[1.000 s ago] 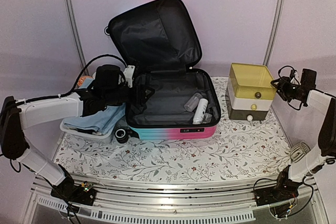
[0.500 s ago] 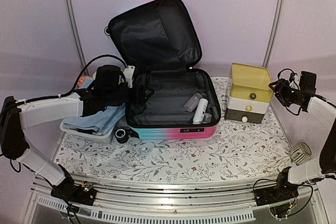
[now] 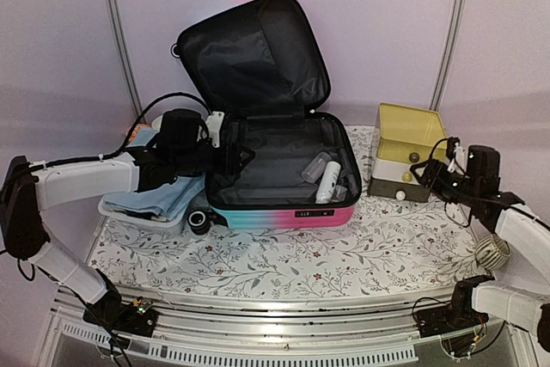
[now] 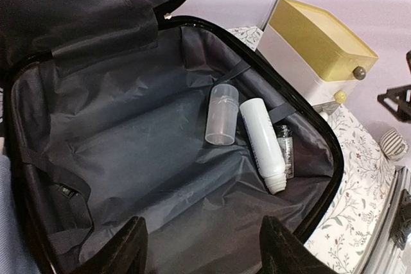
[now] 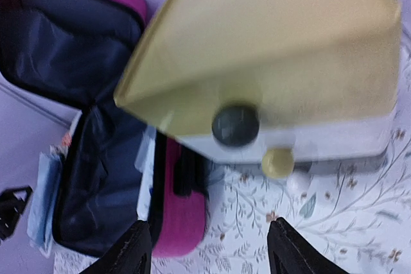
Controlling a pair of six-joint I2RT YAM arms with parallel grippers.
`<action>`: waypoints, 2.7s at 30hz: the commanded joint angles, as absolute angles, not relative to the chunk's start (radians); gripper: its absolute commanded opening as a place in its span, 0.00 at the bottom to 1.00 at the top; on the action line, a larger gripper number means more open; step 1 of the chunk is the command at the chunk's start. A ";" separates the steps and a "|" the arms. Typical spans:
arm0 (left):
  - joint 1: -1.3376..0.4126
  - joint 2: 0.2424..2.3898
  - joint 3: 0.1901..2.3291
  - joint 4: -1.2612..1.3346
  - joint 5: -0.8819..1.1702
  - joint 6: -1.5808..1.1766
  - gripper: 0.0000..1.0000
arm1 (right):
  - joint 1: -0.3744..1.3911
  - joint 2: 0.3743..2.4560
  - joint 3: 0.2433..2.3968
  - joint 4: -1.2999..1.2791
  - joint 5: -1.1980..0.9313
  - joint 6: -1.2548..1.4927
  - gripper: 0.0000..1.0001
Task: Open, take out, and arrange the luggage
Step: Adjust the storage box at the center of the board, then open the drawer in the storage box.
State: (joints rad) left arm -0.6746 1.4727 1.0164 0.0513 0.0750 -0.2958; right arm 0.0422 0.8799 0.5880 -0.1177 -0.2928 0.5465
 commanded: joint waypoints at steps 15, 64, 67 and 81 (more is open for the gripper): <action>-0.707 1.477 1.016 0.059 0.078 -0.294 0.62 | 0.298 0.839 0.164 0.336 -0.053 0.856 0.82; -0.710 1.510 0.999 0.078 0.065 -0.291 0.62 | 0.025 2.063 0.258 1.820 -0.202 1.390 0.51; -0.710 1.509 0.997 0.078 0.061 -0.291 0.62 | 0.025 2.065 0.271 1.796 -0.200 1.393 0.49; -0.710 1.513 1.002 0.076 0.059 -0.288 0.62 | 0.033 2.090 0.301 1.787 -0.225 1.426 0.38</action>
State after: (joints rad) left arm -0.6949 1.5002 0.9867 0.0719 0.0658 -0.2985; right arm 0.0326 2.0701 0.2718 1.5654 -0.2398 1.4086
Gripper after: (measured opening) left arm 0.620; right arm 0.374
